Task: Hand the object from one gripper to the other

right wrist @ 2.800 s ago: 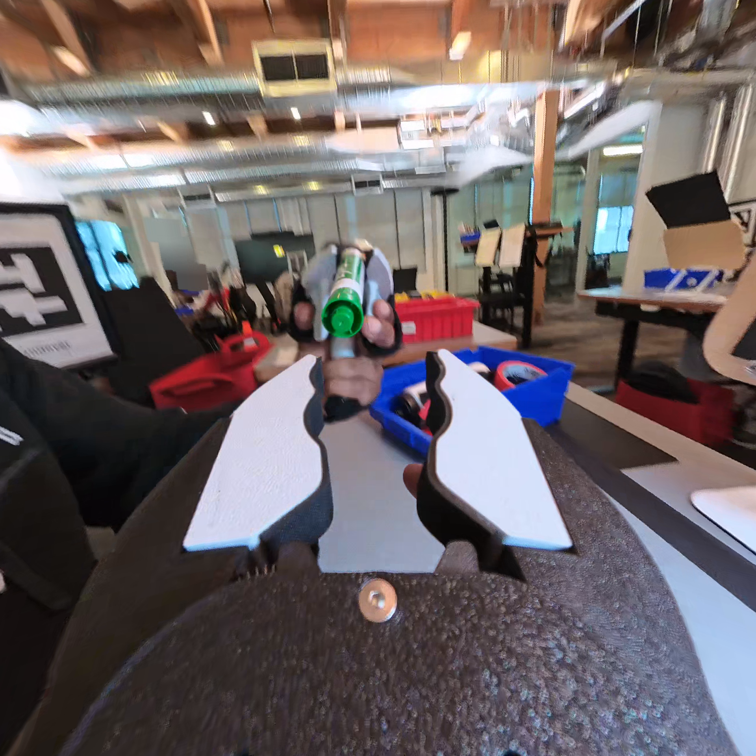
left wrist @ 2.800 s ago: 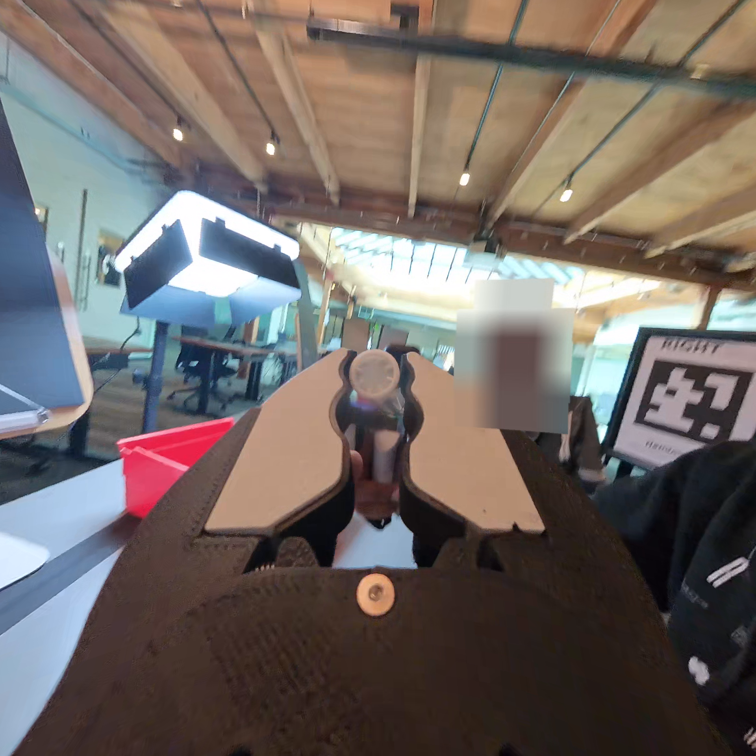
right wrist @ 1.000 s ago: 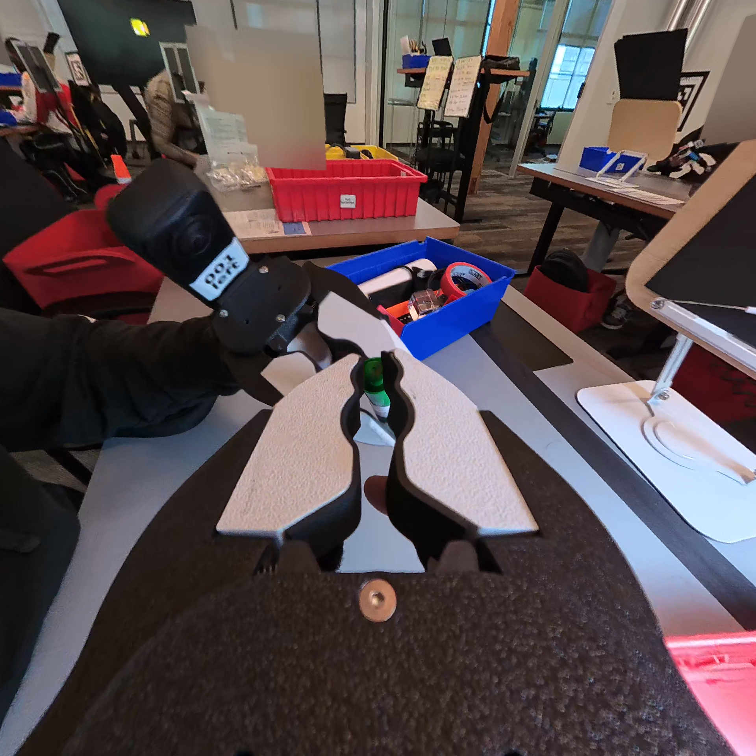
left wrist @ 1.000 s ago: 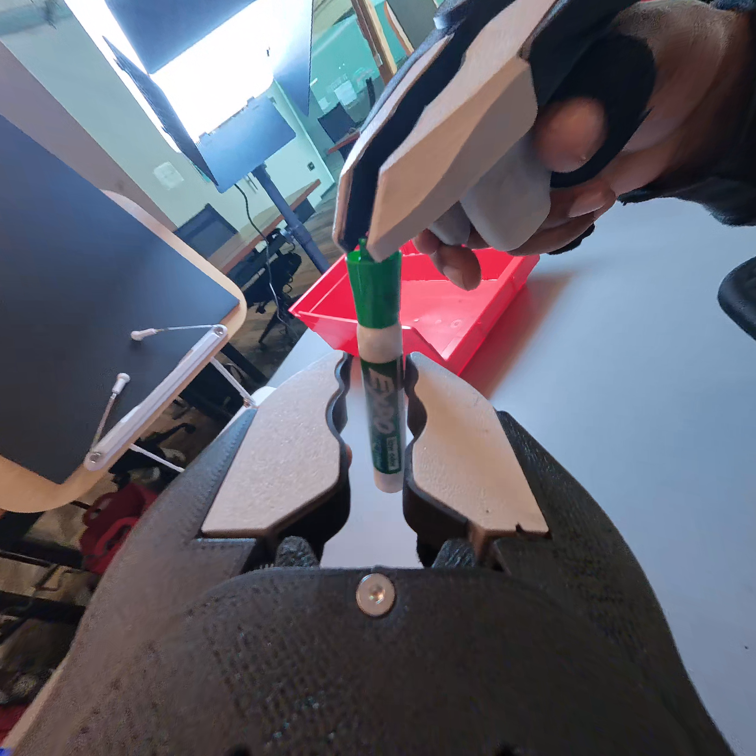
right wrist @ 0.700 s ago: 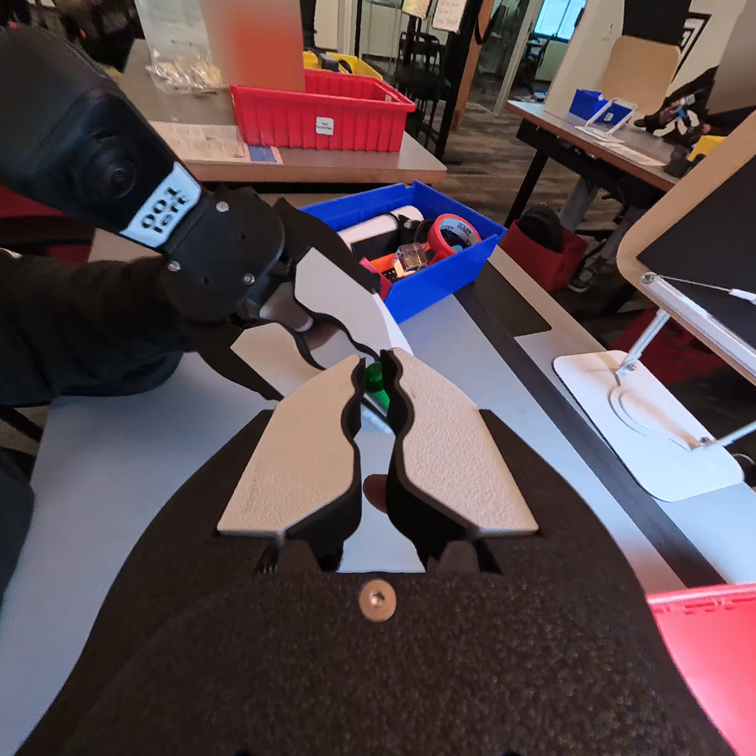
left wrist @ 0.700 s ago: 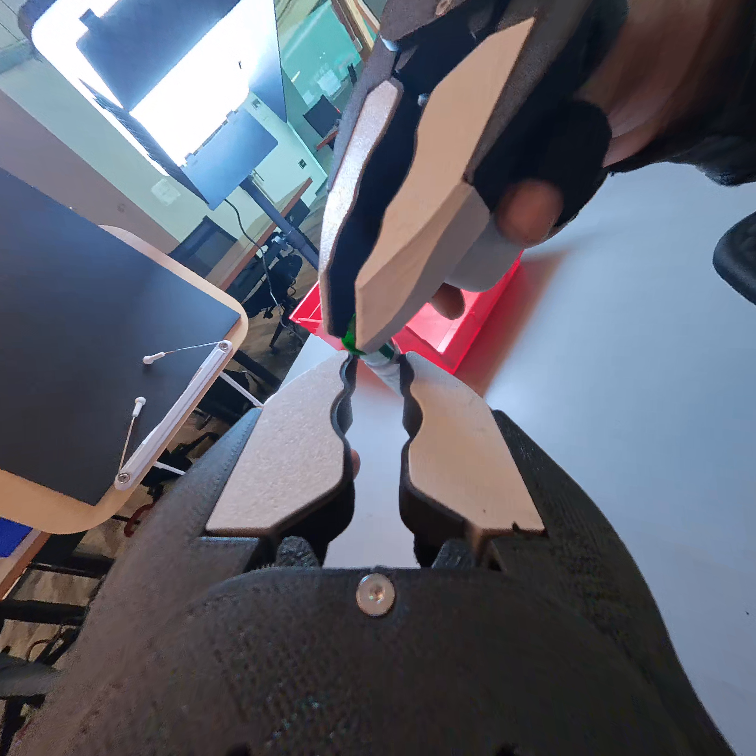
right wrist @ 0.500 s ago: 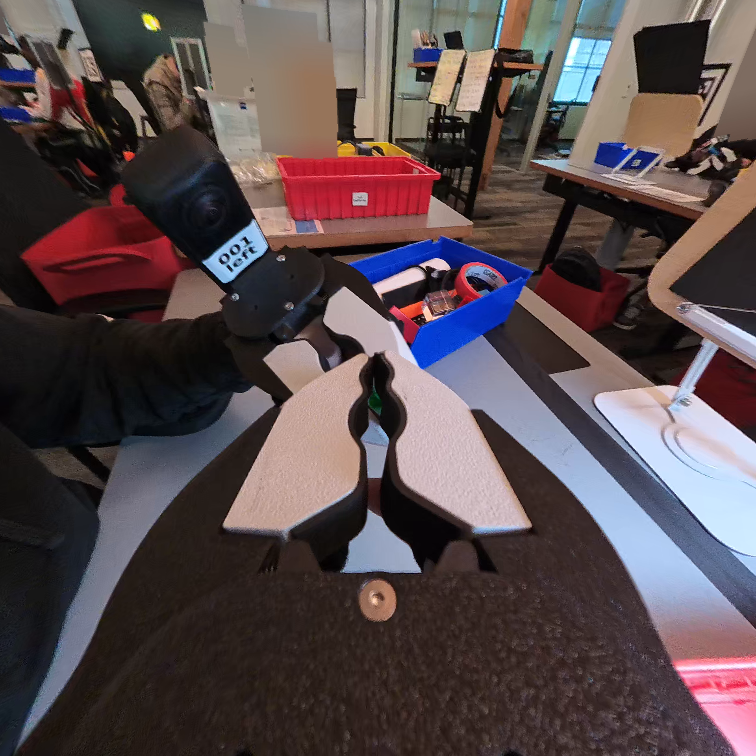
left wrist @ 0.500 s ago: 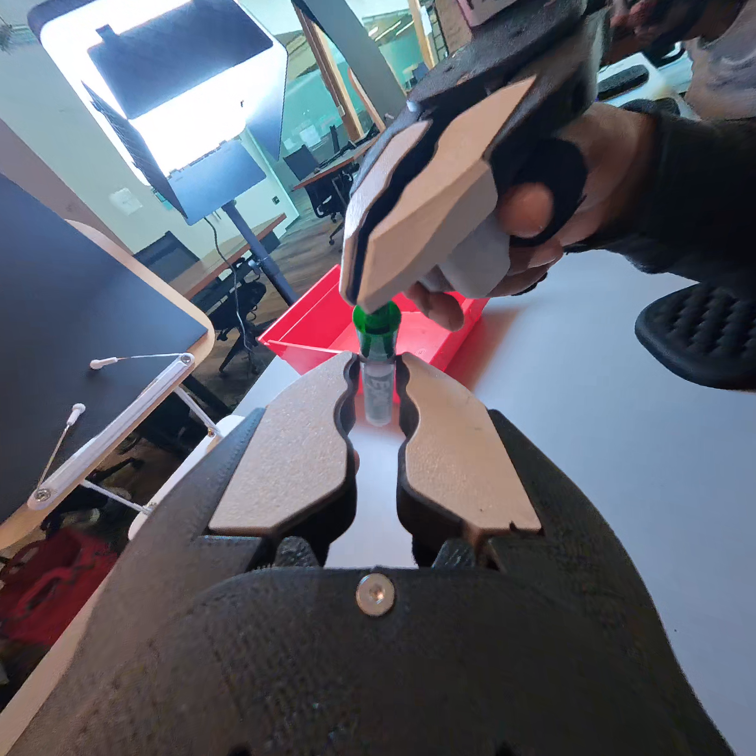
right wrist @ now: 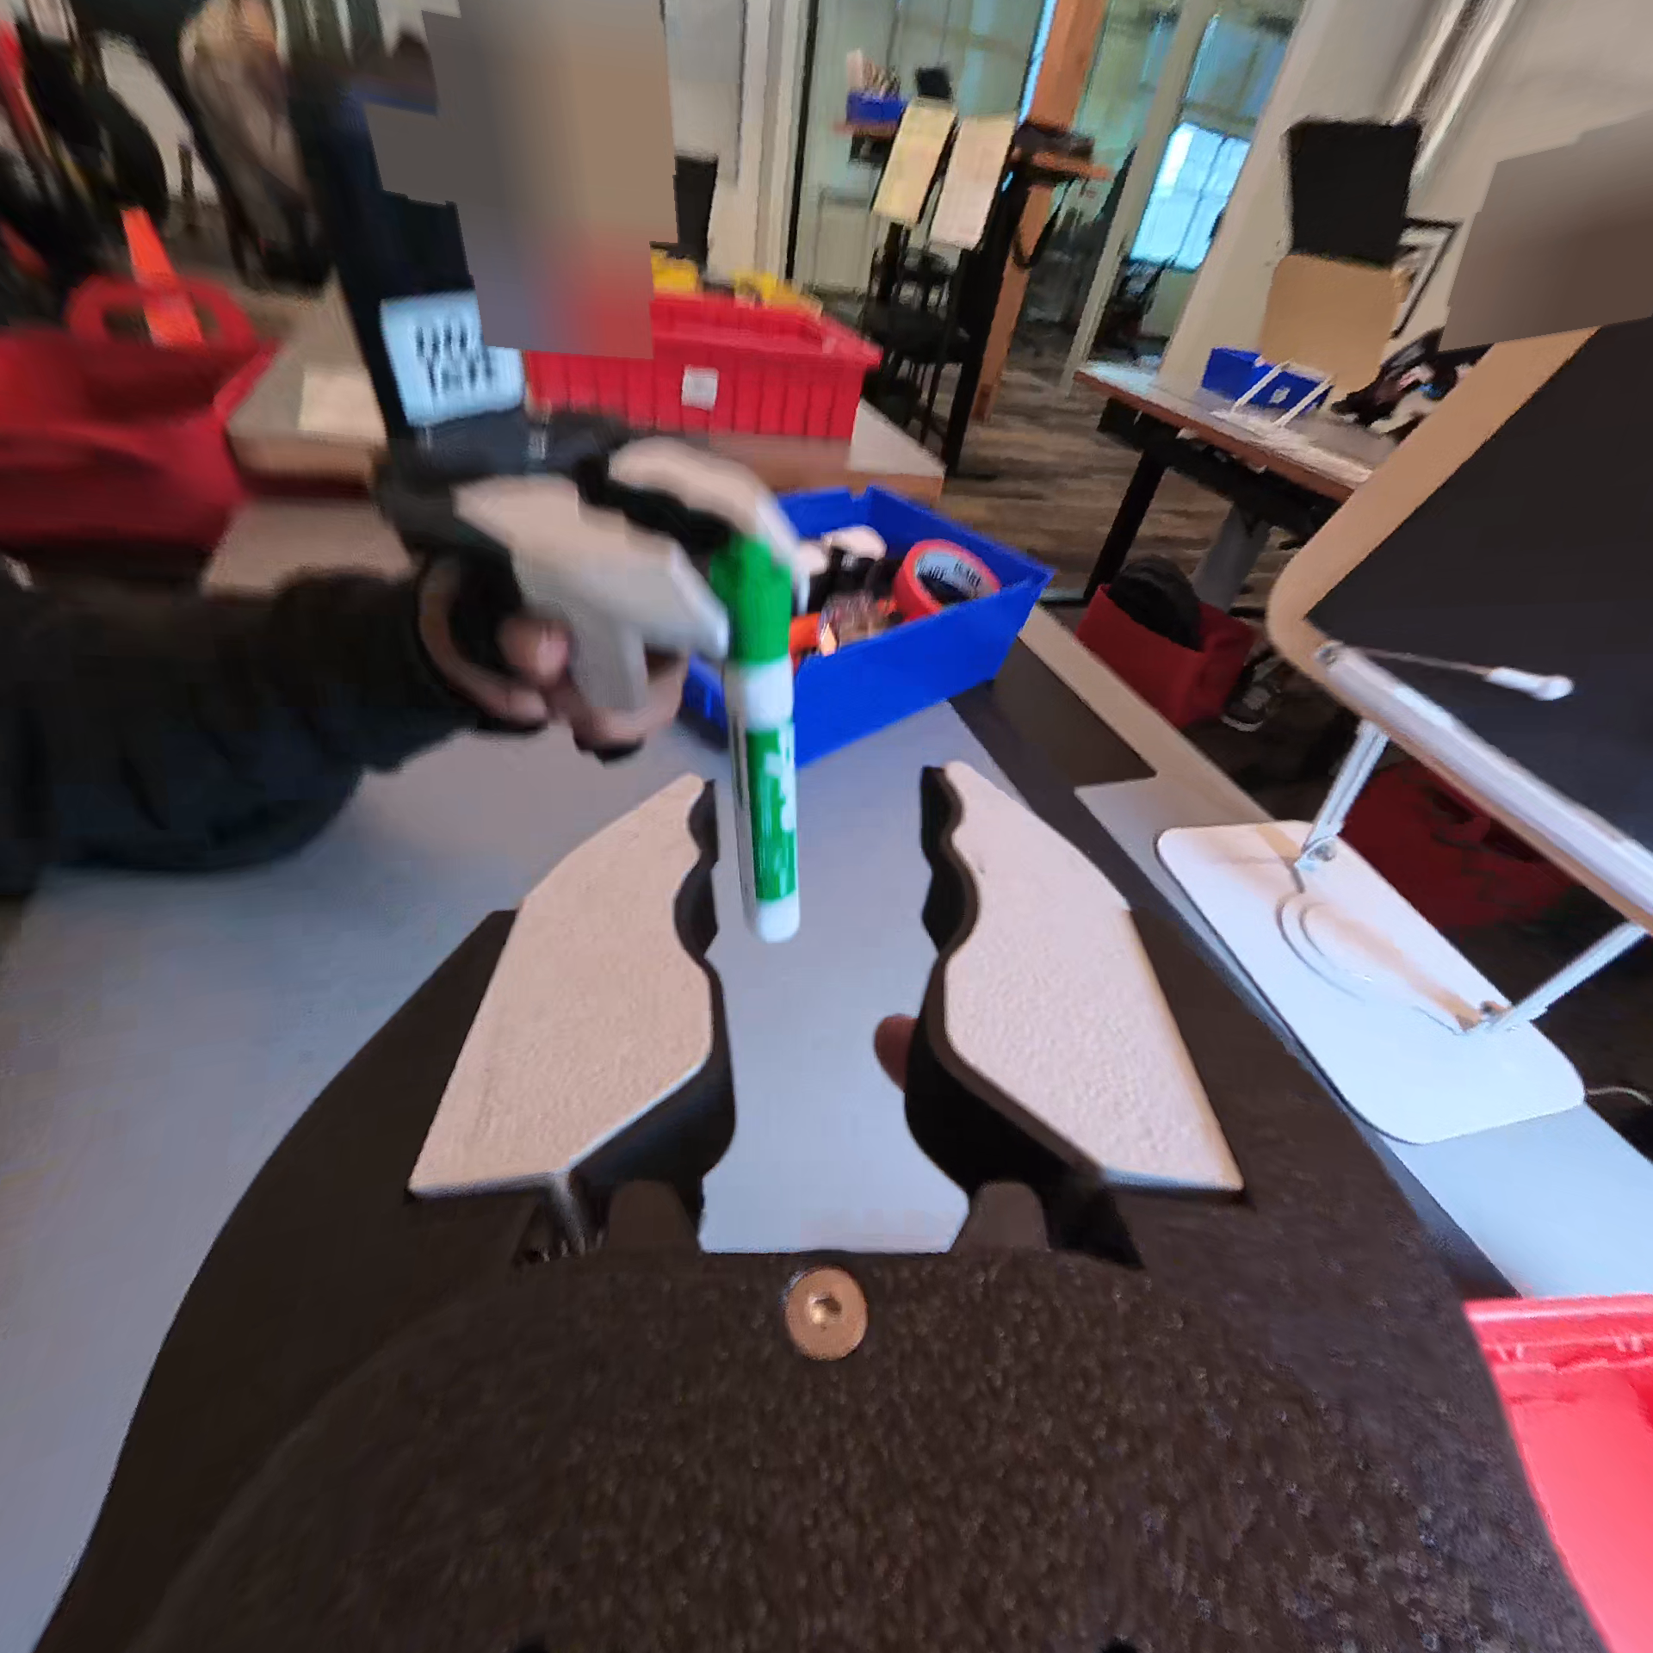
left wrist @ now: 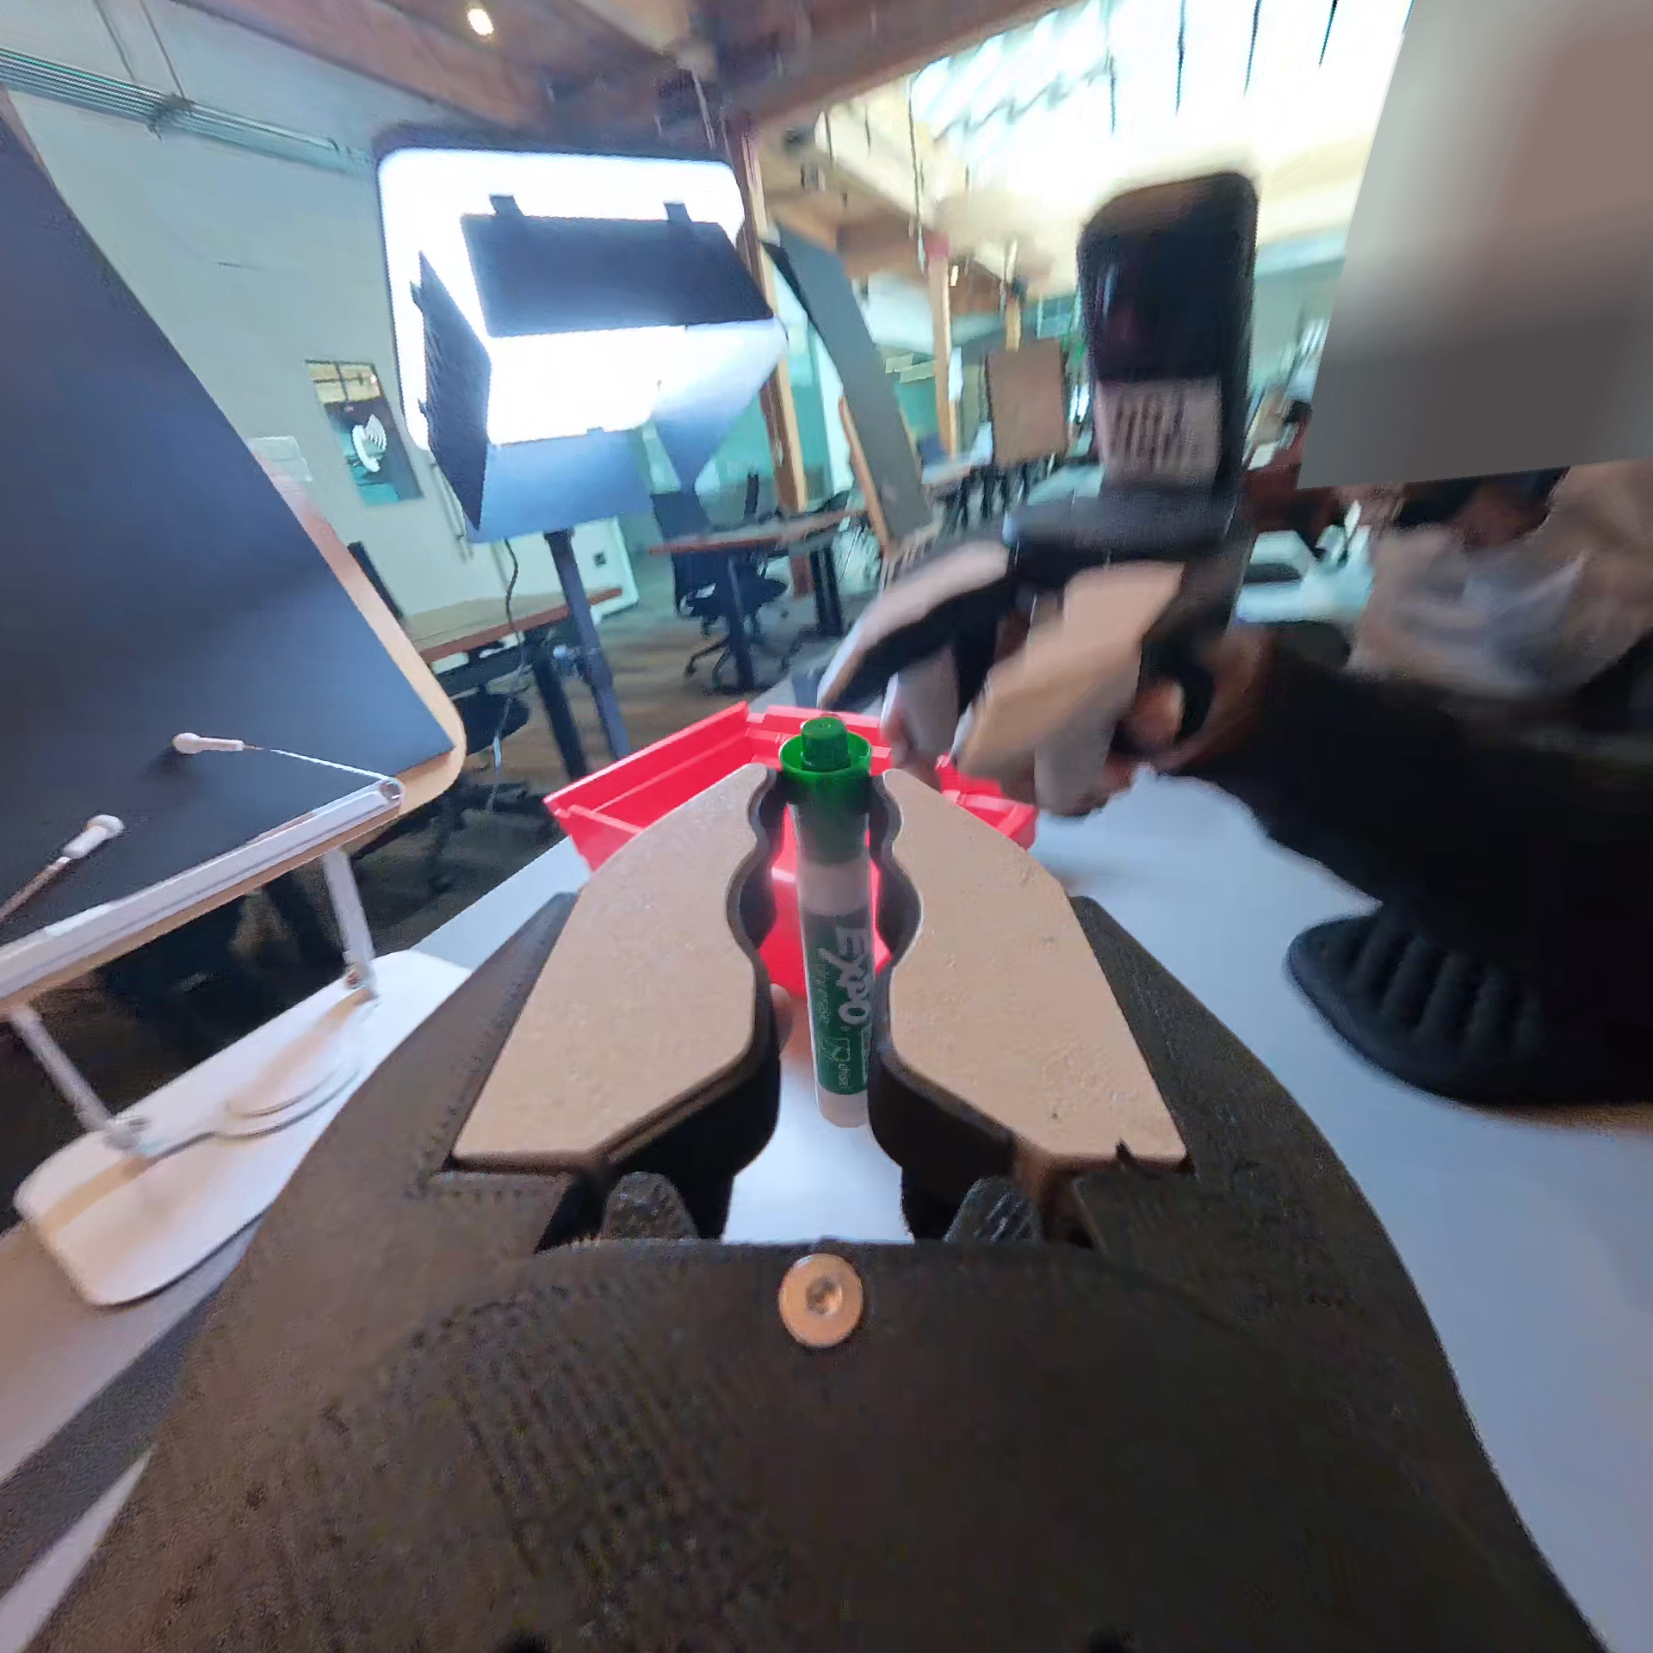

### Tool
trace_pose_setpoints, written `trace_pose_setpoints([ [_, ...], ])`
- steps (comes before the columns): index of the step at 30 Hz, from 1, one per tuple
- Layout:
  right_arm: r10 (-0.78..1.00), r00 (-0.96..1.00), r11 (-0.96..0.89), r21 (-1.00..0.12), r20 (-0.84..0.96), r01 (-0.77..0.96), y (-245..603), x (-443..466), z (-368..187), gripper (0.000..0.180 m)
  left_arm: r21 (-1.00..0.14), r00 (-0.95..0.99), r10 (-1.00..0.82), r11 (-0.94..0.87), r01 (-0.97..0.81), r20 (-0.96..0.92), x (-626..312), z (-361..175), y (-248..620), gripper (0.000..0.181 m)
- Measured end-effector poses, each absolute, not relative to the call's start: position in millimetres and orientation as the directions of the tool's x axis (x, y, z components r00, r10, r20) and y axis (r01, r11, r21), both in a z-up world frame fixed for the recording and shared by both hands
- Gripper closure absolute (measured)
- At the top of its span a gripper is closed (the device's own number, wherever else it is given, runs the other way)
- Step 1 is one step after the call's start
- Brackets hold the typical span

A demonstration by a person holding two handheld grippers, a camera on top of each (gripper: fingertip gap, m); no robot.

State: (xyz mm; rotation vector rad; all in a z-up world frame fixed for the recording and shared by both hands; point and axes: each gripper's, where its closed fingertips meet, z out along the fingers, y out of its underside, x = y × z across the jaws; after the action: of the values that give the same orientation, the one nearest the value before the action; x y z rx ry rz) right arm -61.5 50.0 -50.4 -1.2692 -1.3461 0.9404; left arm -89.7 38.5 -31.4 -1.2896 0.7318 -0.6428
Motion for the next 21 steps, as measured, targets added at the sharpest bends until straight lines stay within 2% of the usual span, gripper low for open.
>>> trace_pose_setpoints([
  [3, 0.984, -0.005, 0.17, -0.949, 0.175, 0.264, 43.3, -83.2, -88.6, 0.122, -0.963, 0.579, -0.814, 0.13, 0.236, 0.032, -99.5, -10.5, 33.7, 0.162],
  [5, 0.983, -0.02, 0.179, -0.95, 0.18, 0.255, 36.8, -98.7, -99.8, 0.133, -0.937, 0.555, -0.827, 0.116, 0.33, 0.093, -107.6, -2.0, 33.0, 0.162],
  [6, 0.98, -0.011, 0.194, -0.951, 0.197, 0.242, 36.1, -101.5, -99.1, 0.151, -0.931, 0.55, -0.828, 0.107, 0.35, 0.112, -112.3, -0.6, 34.1, 0.163],
  [7, 0.977, 0.008, 0.207, -0.956, 0.213, 0.207, 37.0, -100.9, -92.7, 0.158, -0.926, 0.547, -0.827, 0.096, 0.364, 0.13, -117.7, 0.5, 35.9, 0.162],
  [11, 0.988, 0.041, 0.147, -0.985, 0.151, 0.095, 46.0, -77.6, -56.0, 0.159, -0.922, 0.509, -0.841, 0.031, 0.385, 0.184, -132.6, 0.2, 40.4, 0.161],
  [13, 0.98, 0.058, 0.182, -0.978, 0.188, 0.107, 49.7, -64.0, -45.8, 0.159, -0.943, 0.483, -0.85, -0.044, 0.331, 0.209, -129.4, -11.0, 43.4, 0.16],
  [15, 0.975, 0.07, 0.199, -0.969, 0.211, 0.146, 50.2, -54.3, -39.0, 0.159, -0.974, 0.531, -0.832, -0.046, 0.223, 0.161, -128.8, -23.2, 47.7, 0.16],
  [18, 0.957, 0.1, 0.241, -0.937, 0.273, 0.253, 54.4, -40.6, -38.2, 0.159, -0.999, 0.648, -0.762, 0.047, 0.026, -0.019, -135.5, -28.0, 50.2, 0.158],
  [21, 0.951, 0.076, 0.255, -0.896, 0.301, 0.363, 52.3, -33.0, -48.4, 0.159, -0.963, 0.67, -0.695, 0.136, -0.233, -0.261, -128.2, -30.8, 42.0, 0.151],
])
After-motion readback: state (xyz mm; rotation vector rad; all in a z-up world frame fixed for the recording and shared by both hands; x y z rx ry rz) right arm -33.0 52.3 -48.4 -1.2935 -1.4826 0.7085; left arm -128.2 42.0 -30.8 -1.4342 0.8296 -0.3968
